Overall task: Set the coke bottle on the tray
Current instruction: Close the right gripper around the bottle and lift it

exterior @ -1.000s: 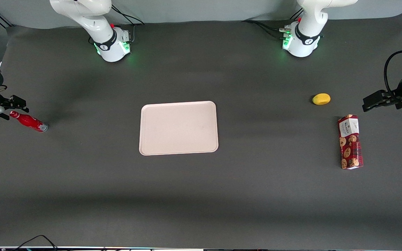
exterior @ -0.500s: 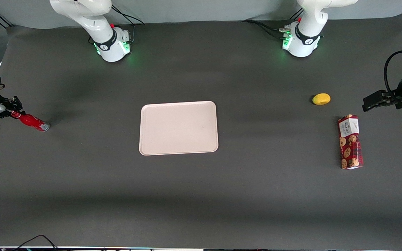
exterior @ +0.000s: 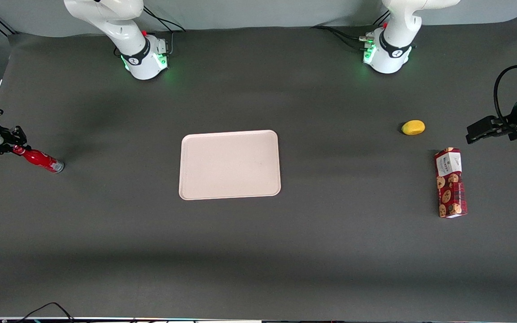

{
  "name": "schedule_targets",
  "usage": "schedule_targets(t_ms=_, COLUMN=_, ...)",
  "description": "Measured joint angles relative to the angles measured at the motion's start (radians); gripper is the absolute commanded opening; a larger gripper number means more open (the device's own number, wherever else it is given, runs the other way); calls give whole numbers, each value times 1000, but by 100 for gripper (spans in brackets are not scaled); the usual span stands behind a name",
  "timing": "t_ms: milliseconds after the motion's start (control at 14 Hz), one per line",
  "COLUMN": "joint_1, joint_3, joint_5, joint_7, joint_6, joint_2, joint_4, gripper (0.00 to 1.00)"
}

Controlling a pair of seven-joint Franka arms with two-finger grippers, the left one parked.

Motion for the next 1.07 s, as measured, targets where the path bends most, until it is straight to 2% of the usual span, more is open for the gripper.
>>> schedule_targets(t_ms=214, joint_1=9, joint_3=1, joint_5=-10, joint_7=27, joint_6=-131, joint_2=2, joint_4=126, gripper=0)
schedule_targets(t_ms=571, joint_1=47, joint_3=38, joint_5=-154, joint_7=271, joint_6=-511, joint_2=-16, joint_4=465, gripper=0)
schedule_targets(t_ms=714, joint_1=67, joint_3=57, joint_5=-184, joint_7=344, joint_6=-638, joint_2=-24, joint_4=600, gripper=0)
schedule_targets(t_ms=857, joint_1=76, joint_3=85, joint_5=-205, joint_7=414, joint_6=-705, joint_2=-26, joint_4=672, gripper=0)
schedule_targets(t_ms=1071, joint_1=80, joint_3=163, joint_5=-207, joint_7=572, joint_6=-731, joint_2=-23, joint_4=678, gripper=0)
